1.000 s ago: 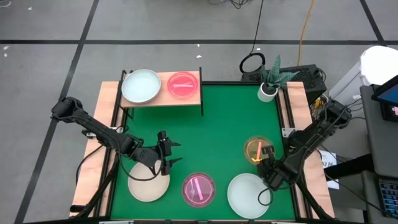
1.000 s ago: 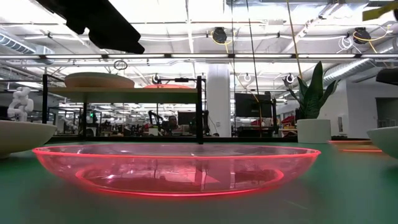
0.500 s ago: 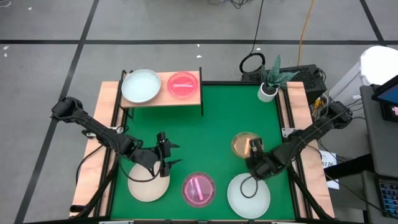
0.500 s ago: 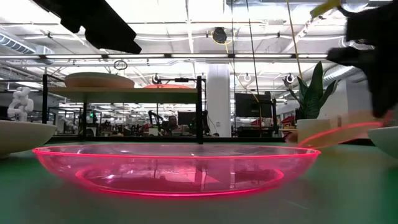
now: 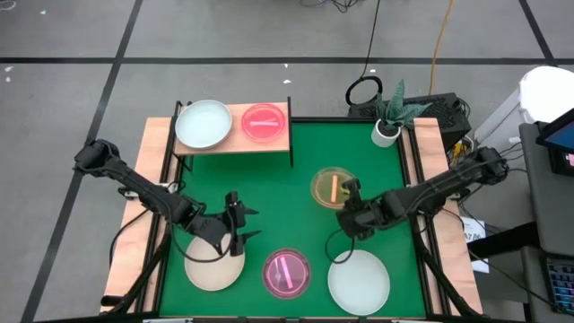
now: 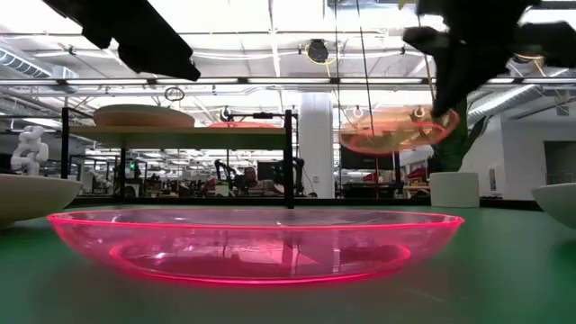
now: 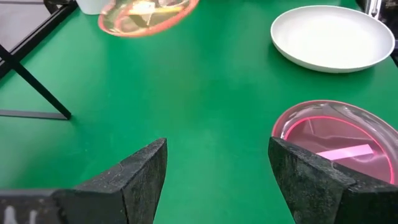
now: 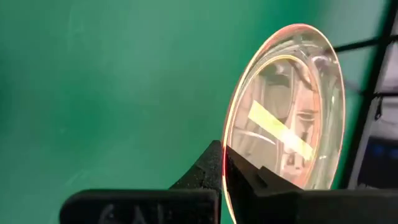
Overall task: Place and stack plates onto a shelf
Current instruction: Stack the orange plate on top of the pink plate on the shelf
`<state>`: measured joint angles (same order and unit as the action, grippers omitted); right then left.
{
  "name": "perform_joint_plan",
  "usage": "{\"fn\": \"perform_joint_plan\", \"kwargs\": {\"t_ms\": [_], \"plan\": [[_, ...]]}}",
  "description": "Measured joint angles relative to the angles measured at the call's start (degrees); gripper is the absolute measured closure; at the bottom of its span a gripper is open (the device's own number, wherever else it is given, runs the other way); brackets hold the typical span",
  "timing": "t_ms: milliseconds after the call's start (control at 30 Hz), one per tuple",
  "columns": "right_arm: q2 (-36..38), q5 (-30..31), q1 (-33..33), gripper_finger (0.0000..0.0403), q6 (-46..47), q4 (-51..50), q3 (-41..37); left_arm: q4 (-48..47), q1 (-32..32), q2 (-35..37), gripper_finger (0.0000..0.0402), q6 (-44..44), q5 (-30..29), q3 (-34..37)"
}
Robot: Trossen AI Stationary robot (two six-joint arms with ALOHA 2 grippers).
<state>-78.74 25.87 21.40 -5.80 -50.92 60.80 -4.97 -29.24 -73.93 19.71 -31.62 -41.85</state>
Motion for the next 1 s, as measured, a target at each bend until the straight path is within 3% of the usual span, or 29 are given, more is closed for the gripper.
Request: {"fn": "perform_joint_plan", "kwargs": {"t_ms": [200,600,1000], "plan": [[0.0,-0.2,-4.0,0.0403,-8.6,1.1,5.4,0.0,-0.7,0.0,0.0117,0.6,0.0,0.0],[0.0,-0.4,-11.8,0.0403,-28.7,14.9,9.5,0.0,-0.9,0.0,0.0117,1.0,0.0,0.0],[-0.4,-3.7,-22.2,0.0403,-43.0,19.9,16.0,0.0,-0.1,0.0,0.0117,-6.1,0.0,0.0]]}}
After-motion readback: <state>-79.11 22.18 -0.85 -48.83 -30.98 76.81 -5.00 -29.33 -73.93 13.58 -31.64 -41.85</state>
